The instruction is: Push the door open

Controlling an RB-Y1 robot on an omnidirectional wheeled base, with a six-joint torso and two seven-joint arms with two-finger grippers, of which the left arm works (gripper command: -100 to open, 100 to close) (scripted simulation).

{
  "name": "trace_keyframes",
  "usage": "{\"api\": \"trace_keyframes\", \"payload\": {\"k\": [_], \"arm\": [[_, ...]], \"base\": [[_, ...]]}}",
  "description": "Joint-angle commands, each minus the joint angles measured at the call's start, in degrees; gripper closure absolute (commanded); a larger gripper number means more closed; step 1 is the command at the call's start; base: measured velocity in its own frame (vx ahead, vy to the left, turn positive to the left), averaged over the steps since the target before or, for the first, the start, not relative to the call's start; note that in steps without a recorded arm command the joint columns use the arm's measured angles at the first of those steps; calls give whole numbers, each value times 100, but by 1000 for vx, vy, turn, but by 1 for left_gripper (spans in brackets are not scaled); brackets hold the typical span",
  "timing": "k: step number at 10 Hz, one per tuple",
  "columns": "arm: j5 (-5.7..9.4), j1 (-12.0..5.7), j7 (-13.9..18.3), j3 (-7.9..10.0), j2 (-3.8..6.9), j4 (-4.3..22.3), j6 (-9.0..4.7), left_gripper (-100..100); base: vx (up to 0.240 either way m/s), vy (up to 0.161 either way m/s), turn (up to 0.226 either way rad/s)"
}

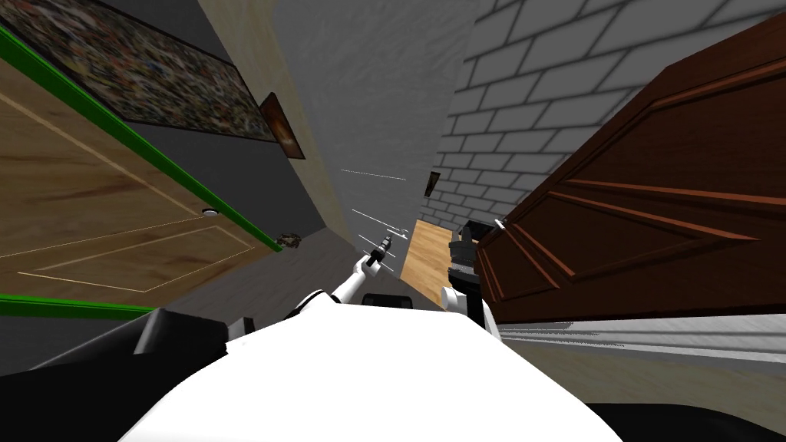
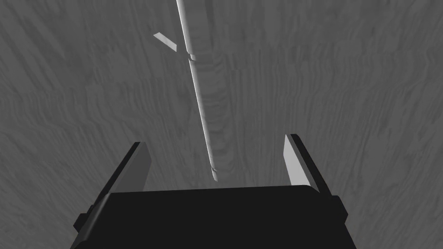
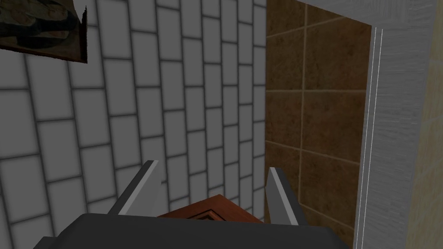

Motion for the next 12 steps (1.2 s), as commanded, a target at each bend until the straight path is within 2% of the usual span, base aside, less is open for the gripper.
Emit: {"api": "trace_keyframes", "payload": {"k": [1,3,4,5,10,11,12], "arm": [[9,9,-9,20,-87,-4,1,-100],[19,3,-17,44,-293,19,-13,-100],[23,-42,-12,53,-225,99,-51,-100],[23,-42,-12,53,-225,99,-51,100],[23,-42,-12,53,-225,99,-51,100],[44,-57,-40,139,-142,105,-48,100],[49,-60,-49,165,-119,108,-47,100]], "base": [[197,-72,-23],[163,-98,-20],[65,-45,8],[-12,8,5],[-10,8,-6],[71,-111,39],[105,-144,70]]}}
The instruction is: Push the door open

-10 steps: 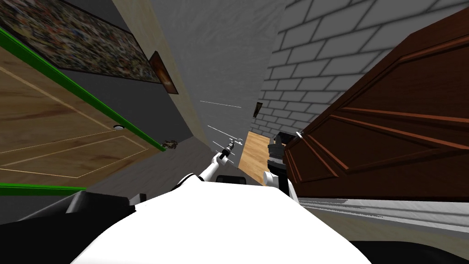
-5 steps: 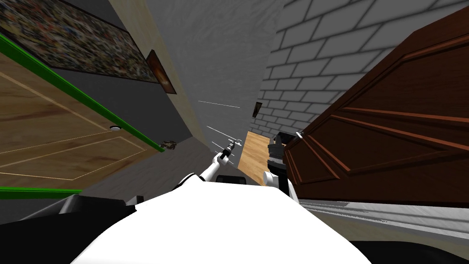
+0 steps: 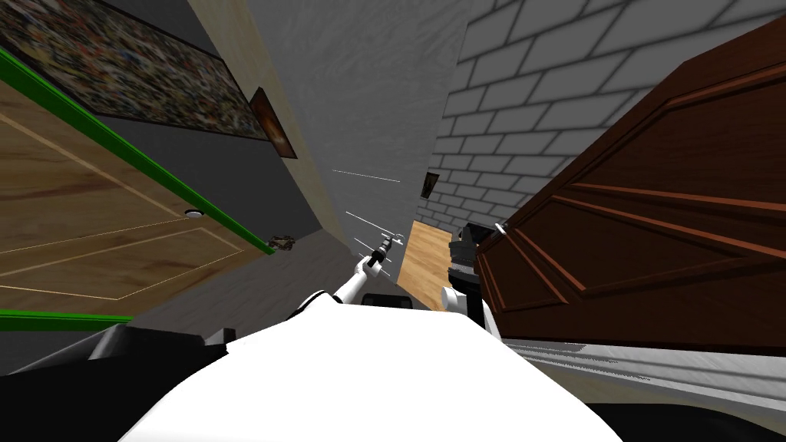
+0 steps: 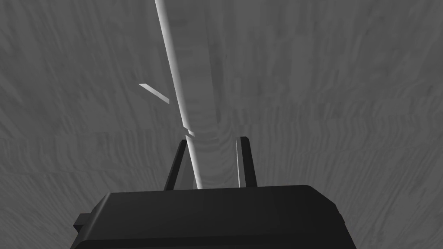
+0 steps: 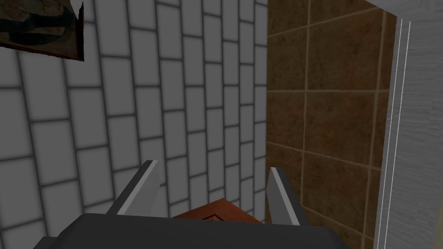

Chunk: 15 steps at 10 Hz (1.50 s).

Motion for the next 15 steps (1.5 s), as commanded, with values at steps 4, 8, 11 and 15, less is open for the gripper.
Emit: {"api": "trace_keyframes", "payload": {"k": [4,8,11,15], "arm": [[65,-73,-91,292,216,-3,18,100],[115,-91,-172,518,315,23,25,100],[158,-108,-243,716,363,46,32,100],[214,-129,-334,970,385,74,40,100]], "base": [[142,-152,46],[131,-147,59],[105,-120,56],[108,-131,75]]}}
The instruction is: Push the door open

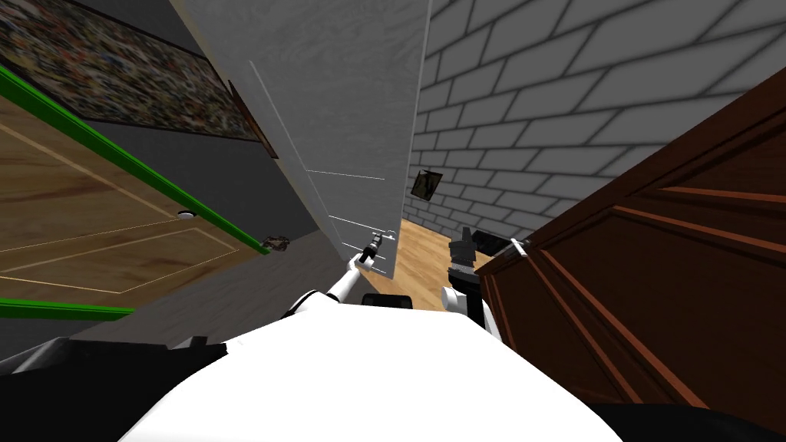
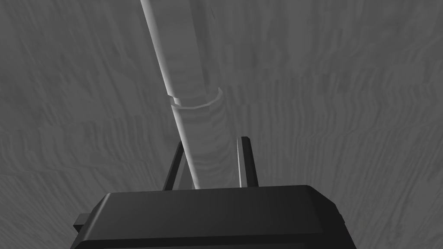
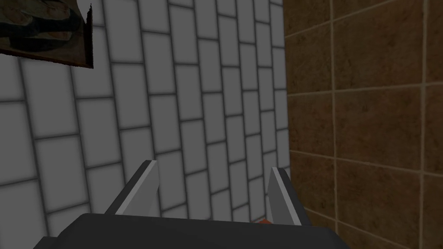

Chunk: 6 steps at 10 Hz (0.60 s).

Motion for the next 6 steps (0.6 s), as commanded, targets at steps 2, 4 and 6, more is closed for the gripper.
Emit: {"api": "trace_keyframes", "payload": {"k": [2,4,6], "arm": [[63,-102,-86,290,63,101,-57,100],[93,-113,-136,430,36,117,-52,100],[121,-124,-181,557,-3,131,-48,100]], "base": [[117,-143,91],[137,-154,73],[124,-183,89]]}}
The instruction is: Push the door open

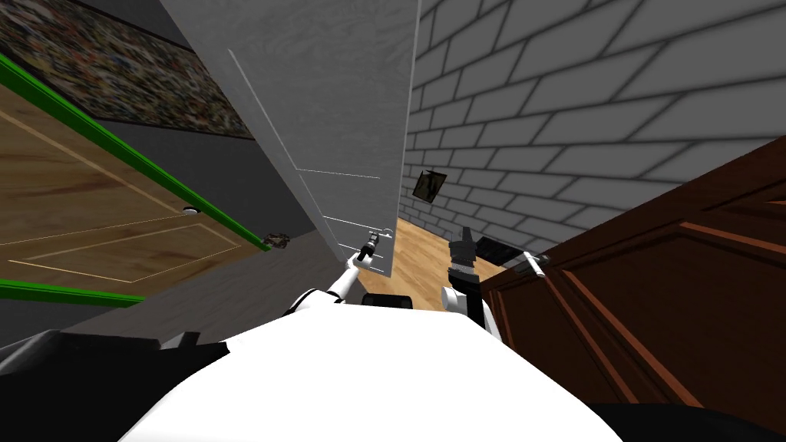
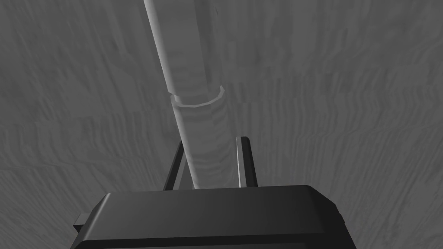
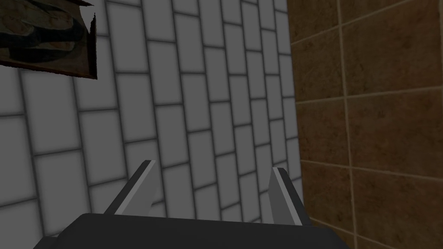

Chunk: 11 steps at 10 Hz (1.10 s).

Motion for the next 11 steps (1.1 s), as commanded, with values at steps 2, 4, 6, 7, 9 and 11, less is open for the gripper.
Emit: {"api": "trace_keyframes", "payload": {"k": [2,4,6,7,9,11], "arm": [[38,19,-39,171,-6,-95,44,100],[64,10,-80,285,-69,-82,48,100],[82,3,-110,370,-131,-73,51,100],[84,12,-105,390,-68,-49,42,100],[111,11,-135,508,25,-58,40,100],[133,14,-163,606,87,-54,40,100]], "base": [[109,-152,79],[137,-148,72],[114,-154,73],[51,-51,57],[137,-46,46],[159,-106,46]]}}
